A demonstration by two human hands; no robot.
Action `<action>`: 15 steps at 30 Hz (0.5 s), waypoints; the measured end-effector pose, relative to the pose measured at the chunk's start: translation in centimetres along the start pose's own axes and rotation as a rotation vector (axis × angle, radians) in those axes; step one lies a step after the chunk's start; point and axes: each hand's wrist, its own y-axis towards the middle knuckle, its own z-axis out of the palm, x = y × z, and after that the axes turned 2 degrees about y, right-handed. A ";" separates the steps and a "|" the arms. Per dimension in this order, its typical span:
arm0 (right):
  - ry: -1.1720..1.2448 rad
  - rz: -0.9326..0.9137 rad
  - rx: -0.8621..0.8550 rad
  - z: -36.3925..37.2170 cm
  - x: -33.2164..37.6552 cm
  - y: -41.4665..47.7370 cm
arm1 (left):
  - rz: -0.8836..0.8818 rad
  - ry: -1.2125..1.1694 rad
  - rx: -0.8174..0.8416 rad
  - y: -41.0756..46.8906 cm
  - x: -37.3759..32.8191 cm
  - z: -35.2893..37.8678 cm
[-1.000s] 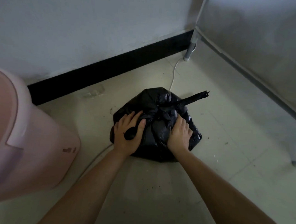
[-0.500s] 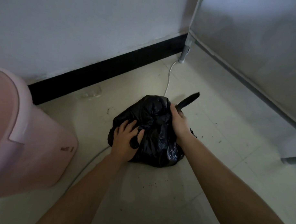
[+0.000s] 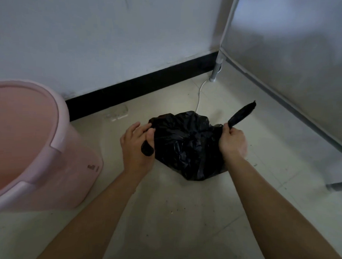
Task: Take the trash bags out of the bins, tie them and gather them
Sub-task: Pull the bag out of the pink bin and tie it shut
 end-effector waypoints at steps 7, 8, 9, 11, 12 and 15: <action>-0.081 -0.419 -0.113 -2.1 -0.2 -0.1 | -0.298 -0.329 0.197 1.0 -0.9 -2.6; -0.021 -0.471 -0.078 -2.3 -0.3 -0.3 | -0.379 -0.423 0.234 1.1 -1.3 -3.1; 0.063 -0.477 -0.037 -2.5 -0.2 -0.4 | -0.419 -0.479 0.285 1.1 -1.8 -3.5; 0.230 -0.420 0.044 -2.7 0.8 -1.1 | -0.462 -0.567 0.366 1.4 -3.2 -4.2; 0.297 -0.392 0.089 -2.6 1.6 -1.5 | -0.493 -0.619 0.373 1.6 -4.2 -4.5; 0.394 -0.412 0.186 -2.2 4.2 -3.4 | -0.545 -0.849 0.380 2.4 -6.1 -5.1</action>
